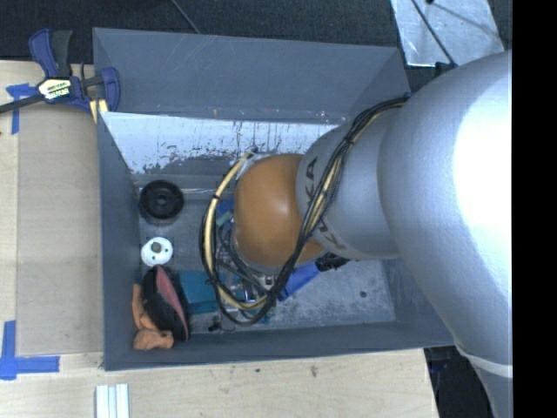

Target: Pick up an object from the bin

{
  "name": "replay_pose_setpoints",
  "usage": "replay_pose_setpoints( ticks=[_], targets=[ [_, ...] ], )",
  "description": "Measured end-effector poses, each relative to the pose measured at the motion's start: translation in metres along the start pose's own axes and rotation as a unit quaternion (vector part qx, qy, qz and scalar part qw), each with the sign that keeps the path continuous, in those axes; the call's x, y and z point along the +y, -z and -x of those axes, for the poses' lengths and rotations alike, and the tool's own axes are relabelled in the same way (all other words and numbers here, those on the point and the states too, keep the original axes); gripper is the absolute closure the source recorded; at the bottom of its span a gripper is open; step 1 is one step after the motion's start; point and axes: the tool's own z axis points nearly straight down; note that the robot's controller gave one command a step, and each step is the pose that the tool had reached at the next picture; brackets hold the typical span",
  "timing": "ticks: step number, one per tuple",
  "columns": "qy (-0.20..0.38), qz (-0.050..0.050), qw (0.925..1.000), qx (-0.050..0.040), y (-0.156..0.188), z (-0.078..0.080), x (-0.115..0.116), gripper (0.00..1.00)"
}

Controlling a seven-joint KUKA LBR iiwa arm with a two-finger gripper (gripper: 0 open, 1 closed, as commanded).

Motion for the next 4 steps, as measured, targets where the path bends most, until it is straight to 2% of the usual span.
replay_pose_setpoints(
  ticks=[1, 2, 4],
  targets=[
    [-0.062, -0.001, 0.9981, 0.0036, -0.01, -0.006, -0.005, 0.0],
    [-0.001, 0.0, 1.0, -0.0004, -0.001, 0.0, -0.001, 1.0],
    [-0.001, -0.001, 1.0, 0.0009, 0.002, -0.001, -0.001, 1.0]
  ],
)
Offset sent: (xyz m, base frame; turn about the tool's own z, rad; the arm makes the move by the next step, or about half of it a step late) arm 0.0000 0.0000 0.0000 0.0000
